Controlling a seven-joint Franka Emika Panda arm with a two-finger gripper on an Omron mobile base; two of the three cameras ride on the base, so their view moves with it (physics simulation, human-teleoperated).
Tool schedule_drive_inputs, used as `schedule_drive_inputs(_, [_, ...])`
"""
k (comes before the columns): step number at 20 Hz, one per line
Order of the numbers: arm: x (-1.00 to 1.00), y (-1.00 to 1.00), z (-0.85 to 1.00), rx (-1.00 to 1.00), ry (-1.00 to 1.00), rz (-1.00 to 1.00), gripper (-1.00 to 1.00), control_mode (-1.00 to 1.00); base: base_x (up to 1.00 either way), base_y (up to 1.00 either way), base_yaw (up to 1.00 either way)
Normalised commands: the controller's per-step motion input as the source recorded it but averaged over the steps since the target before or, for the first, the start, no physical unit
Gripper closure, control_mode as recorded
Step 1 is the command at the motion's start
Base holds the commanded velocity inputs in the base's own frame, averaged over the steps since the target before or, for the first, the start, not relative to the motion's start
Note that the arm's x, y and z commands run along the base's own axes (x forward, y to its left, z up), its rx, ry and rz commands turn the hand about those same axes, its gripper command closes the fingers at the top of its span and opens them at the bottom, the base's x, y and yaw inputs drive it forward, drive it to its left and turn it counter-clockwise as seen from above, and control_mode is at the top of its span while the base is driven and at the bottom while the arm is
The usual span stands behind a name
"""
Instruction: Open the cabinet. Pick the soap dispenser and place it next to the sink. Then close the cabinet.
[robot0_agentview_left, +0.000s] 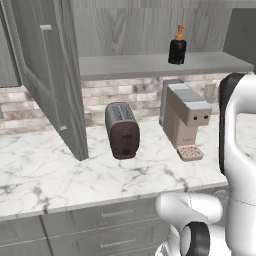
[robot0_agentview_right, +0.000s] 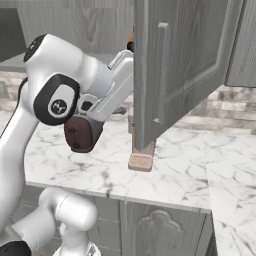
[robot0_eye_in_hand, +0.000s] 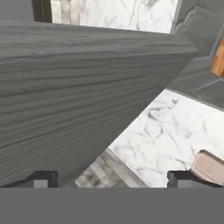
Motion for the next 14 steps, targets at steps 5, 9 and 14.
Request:
schedule_drive_inputs(5, [-0.07,-0.4,0.0,0.02,-0.12,-0.09,-1.0,-1.0,0.0,0.0,0.0])
schedule_drive_inputs(9, [-0.01,-0.18,0.0,0.0,-0.11,-0.09,-1.0,-1.0,0.0,0.0,0.0])
schedule_drive_inputs(14, [-0.01,0.1,-0.03,0.0,-0.1,-0.04,-1.0,-1.0,0.0,0.0,0.0])
